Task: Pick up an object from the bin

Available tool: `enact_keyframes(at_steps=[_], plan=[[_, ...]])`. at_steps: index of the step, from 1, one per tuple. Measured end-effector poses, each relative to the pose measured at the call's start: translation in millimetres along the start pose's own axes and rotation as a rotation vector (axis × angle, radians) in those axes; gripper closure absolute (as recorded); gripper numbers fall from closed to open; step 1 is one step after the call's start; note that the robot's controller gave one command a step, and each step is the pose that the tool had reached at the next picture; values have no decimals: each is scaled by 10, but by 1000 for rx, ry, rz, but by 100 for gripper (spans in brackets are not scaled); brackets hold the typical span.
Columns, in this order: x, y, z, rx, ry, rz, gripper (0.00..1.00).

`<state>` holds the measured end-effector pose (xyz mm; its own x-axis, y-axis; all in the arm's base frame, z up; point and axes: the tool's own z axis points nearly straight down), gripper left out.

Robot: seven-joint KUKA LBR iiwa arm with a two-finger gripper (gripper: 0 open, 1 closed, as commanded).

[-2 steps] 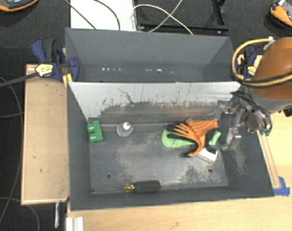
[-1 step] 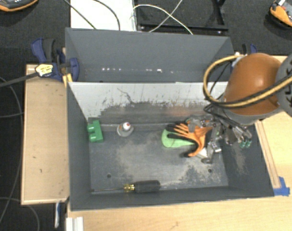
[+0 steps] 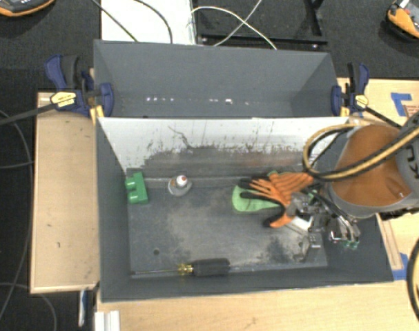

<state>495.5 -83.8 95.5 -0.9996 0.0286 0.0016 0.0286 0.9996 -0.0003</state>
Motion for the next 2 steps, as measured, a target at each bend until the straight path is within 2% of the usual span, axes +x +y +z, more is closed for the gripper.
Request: enact_keyframes(at_steps=[1,2], plan=[[-193,990,215,-7,-1,-168,100],[-194,975,214,-5,-1,-169,100]])
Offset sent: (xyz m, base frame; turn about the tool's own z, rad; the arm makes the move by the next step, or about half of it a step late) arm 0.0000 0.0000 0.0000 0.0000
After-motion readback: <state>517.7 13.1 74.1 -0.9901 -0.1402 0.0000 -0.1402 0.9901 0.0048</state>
